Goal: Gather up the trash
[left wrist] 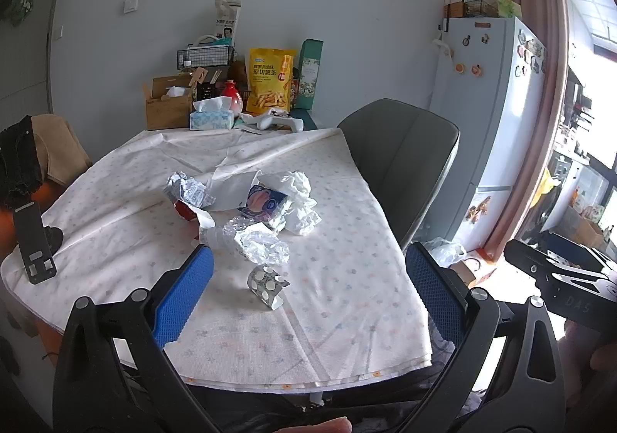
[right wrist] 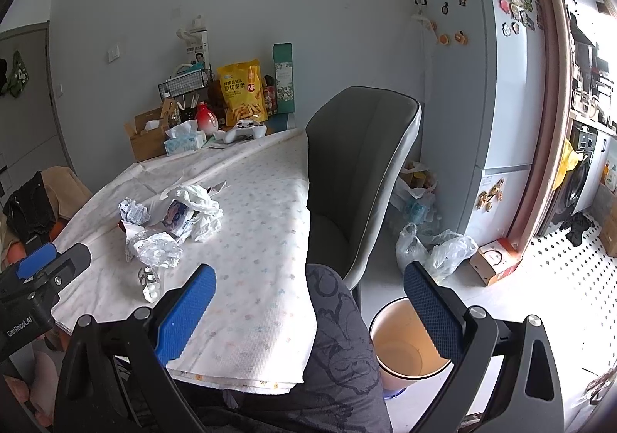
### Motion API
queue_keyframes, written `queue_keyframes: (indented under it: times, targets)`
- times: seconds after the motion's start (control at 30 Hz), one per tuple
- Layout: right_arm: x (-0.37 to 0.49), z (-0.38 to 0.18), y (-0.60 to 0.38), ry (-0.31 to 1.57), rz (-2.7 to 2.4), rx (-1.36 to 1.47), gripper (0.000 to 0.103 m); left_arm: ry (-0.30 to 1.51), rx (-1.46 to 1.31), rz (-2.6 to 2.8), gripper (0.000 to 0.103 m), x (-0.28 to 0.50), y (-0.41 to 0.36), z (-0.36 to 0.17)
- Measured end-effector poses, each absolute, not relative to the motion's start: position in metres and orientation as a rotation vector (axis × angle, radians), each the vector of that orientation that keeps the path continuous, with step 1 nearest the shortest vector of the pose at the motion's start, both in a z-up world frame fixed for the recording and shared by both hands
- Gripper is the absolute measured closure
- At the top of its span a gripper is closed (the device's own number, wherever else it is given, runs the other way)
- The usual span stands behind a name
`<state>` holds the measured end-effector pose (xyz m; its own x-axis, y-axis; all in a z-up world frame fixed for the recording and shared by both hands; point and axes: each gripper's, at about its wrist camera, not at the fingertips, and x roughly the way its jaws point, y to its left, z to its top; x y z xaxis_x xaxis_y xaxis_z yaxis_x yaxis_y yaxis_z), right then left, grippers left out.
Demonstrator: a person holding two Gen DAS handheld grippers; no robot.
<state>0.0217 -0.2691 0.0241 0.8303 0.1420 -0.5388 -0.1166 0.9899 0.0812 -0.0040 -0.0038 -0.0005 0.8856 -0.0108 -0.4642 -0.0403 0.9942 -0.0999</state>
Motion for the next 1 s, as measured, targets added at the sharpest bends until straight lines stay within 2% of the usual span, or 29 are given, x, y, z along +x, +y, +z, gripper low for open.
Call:
queue_keyframes:
  times: [0.43,0.9,1.0]
  targets:
    - [0.026,0.029,-0.266,0.562,0.138,0.036,0.007,0.481,-0.093,-0.009,0.004,-0.004,0.002,0.005]
    - [0.081,0.020,-0.224,0.650,0.344,0.040,0.008,0.539,-0.098,0.107,0.005,0.014,0.087,-0.003]
    - [0.091,0.010,-0.207,0.688,0.384,0.049,0.010,0.556,-0.102,0.120,0.010,0.021,0.099,-0.009]
